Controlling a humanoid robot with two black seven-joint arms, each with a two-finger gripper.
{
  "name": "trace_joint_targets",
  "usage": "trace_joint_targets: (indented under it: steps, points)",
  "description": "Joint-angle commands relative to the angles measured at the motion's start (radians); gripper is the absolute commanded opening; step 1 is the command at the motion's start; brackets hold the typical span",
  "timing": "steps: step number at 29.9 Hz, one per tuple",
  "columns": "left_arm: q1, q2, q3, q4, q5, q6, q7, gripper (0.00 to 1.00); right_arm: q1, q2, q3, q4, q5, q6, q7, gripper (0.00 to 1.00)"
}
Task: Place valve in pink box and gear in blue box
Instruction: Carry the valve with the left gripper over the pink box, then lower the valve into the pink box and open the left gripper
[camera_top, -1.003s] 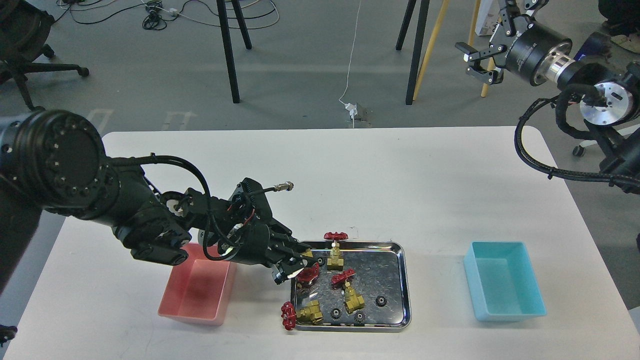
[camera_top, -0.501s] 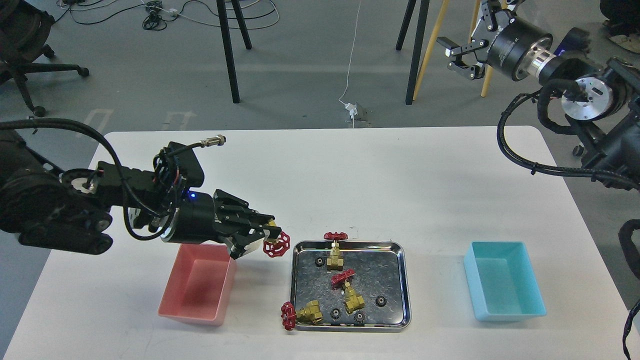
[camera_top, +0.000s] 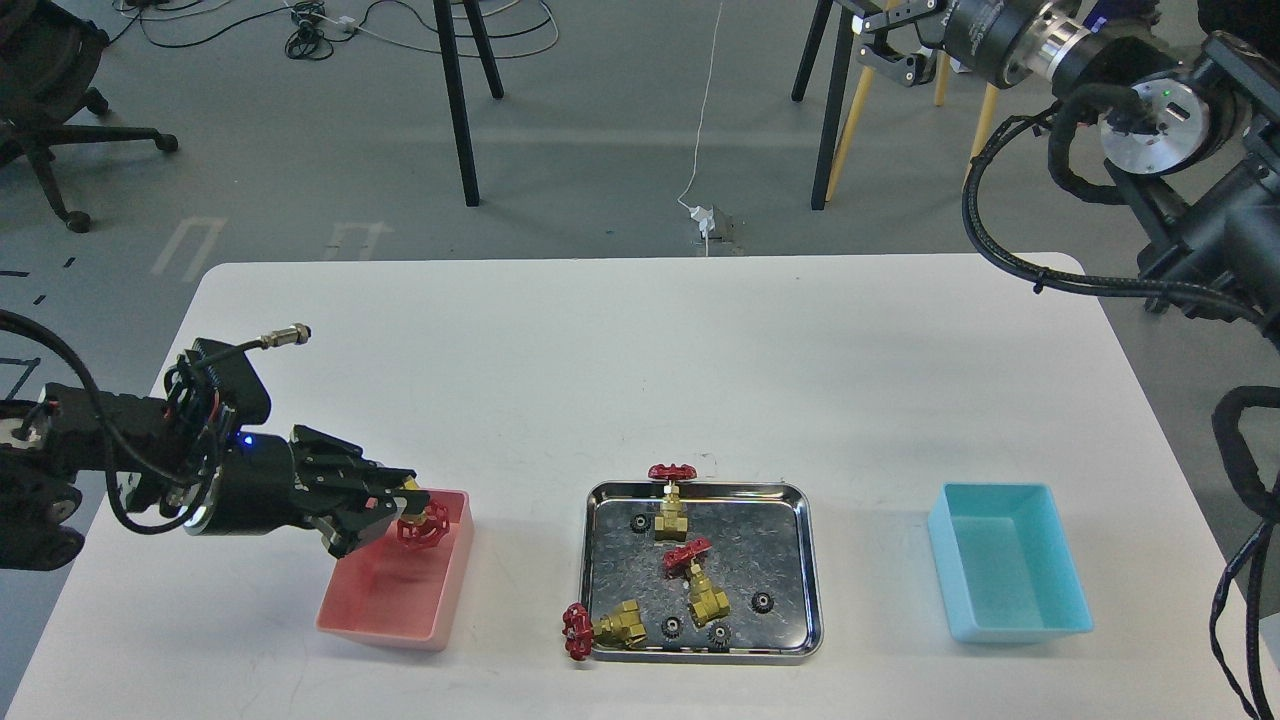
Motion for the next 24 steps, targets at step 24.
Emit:
trace_joint_targets:
  steps: [24]
  points:
    - [0.254, -0.015, -0.129, 0.188, 0.002, 0.001, 0.000, 0.25, -0.037, -0.008, -0.001, 0.006, 0.001, 0.000, 0.002, 0.99]
